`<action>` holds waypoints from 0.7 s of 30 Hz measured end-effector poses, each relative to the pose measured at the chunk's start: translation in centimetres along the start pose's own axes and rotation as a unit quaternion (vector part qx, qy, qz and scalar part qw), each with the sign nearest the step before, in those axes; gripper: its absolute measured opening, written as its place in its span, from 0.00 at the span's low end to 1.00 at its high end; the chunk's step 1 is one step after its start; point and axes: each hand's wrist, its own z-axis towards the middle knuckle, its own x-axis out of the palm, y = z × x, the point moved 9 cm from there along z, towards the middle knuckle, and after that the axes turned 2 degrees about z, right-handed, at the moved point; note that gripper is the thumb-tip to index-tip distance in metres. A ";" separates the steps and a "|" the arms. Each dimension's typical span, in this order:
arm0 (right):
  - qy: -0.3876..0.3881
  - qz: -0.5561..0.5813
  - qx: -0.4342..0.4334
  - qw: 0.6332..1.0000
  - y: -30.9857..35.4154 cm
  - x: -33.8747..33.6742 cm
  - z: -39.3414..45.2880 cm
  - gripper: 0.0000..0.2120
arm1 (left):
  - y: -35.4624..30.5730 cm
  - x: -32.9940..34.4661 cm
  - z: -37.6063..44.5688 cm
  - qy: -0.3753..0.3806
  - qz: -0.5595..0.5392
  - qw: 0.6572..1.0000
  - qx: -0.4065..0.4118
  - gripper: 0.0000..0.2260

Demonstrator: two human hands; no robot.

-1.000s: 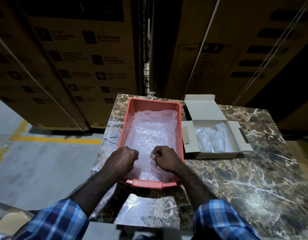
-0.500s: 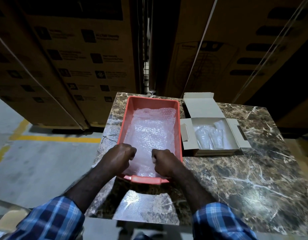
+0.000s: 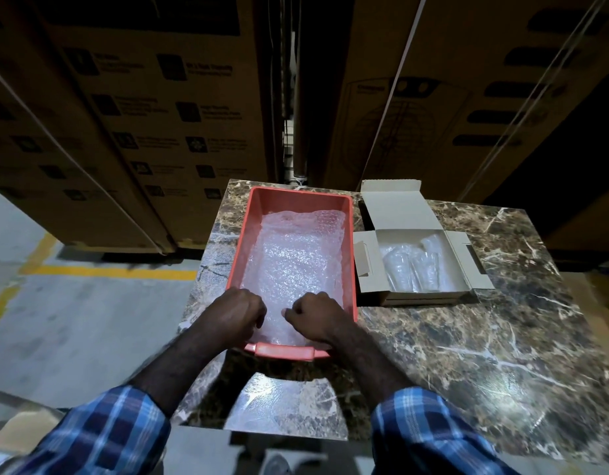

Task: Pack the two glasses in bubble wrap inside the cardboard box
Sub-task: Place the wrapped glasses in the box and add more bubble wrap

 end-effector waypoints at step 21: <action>-0.020 0.245 -0.050 0.968 1.2 -2.1 -0.8 0.13 | 2.3 -5.2 -1.6 -0.311 -0.303 0.899 -0.059 0.11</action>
